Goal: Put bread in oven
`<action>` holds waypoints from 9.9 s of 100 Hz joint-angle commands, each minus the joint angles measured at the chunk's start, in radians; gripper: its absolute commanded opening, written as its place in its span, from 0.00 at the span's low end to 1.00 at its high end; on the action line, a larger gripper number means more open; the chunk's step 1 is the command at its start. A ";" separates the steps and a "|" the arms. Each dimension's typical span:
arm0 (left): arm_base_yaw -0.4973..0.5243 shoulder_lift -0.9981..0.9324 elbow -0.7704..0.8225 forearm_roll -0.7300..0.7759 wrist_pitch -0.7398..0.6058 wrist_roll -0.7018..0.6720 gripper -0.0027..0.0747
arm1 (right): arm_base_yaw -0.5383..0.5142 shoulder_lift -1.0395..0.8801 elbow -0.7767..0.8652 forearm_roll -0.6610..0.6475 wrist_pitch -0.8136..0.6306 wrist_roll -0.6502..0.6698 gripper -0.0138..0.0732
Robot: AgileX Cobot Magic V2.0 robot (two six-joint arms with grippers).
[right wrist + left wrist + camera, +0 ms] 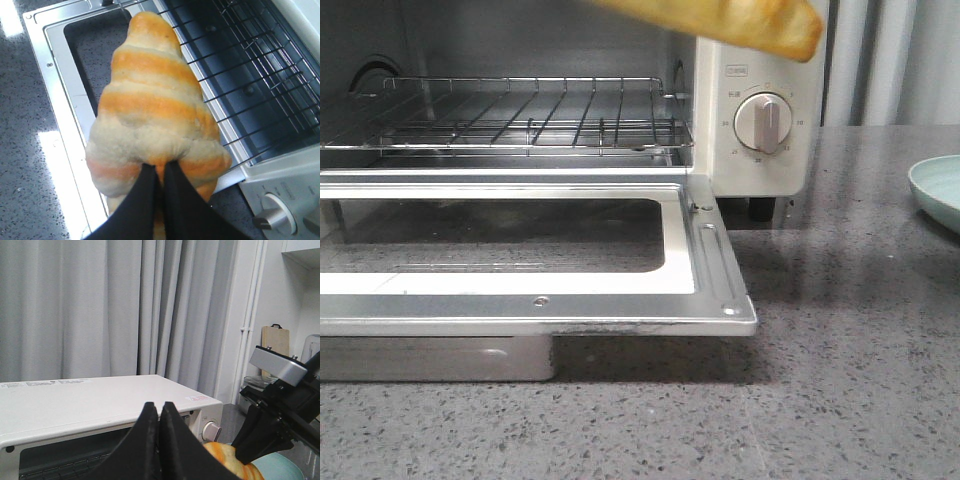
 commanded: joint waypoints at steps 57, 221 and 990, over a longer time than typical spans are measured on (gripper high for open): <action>-0.004 0.013 -0.031 -0.009 -0.083 0.001 0.01 | 0.223 0.229 -0.217 -0.516 -0.133 0.298 0.08; 0.015 -0.093 -0.031 0.093 0.043 -0.001 0.01 | 0.391 0.206 -0.237 -0.630 -0.249 0.338 0.29; 0.538 -0.276 0.589 0.119 -0.248 -0.027 0.01 | -0.745 -1.292 1.303 -0.351 -0.926 0.615 0.08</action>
